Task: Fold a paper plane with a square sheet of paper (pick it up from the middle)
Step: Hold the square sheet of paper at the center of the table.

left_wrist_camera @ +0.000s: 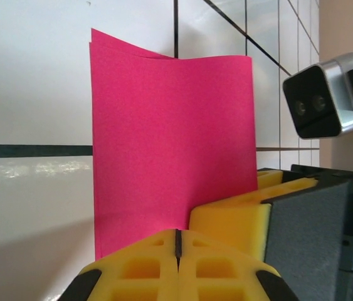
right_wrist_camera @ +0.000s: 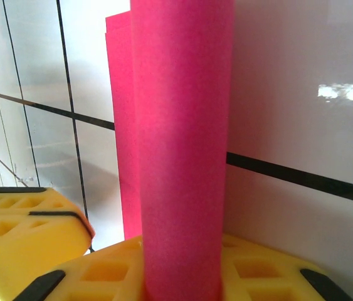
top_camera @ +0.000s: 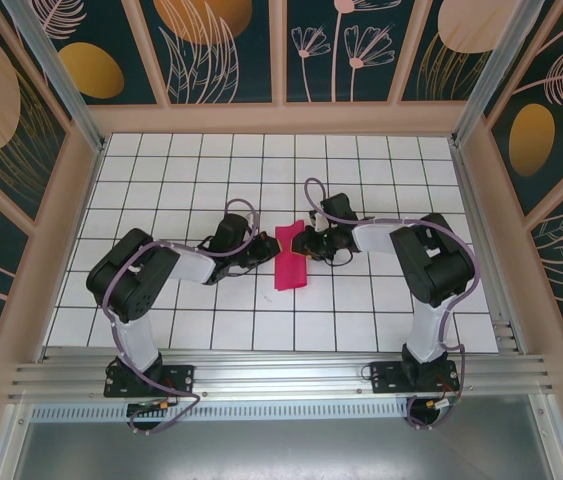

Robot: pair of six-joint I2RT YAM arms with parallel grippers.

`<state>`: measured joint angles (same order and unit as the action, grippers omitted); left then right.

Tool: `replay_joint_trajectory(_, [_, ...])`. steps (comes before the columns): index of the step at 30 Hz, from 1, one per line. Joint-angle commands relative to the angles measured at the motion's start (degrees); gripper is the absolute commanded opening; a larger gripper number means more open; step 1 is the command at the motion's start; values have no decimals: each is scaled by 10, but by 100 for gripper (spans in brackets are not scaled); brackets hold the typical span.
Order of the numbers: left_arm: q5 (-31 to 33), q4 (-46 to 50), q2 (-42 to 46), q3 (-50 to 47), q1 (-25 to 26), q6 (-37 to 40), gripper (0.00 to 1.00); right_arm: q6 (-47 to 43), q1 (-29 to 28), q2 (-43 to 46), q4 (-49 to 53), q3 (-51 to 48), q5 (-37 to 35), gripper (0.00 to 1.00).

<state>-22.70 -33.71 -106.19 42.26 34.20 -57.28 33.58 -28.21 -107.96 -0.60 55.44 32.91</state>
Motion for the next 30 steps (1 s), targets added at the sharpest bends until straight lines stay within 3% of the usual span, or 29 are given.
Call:
replay_joint_trajectory(1, [-8,30,-17,19,4,8,1,3,4,-11,18,-2,-5,27])
replay_joint_trajectory(12, [8,96,-39,47,8,21,0,1,4,-6,35,5,-9,28])
replay_joint_trajectory(24, [31,139,-48,61,8,23,0,-16,1,37,87,9,-57,45])
replay_joint_trajectory(30, [28,139,-45,65,8,23,0,-27,-7,34,90,6,-62,45])
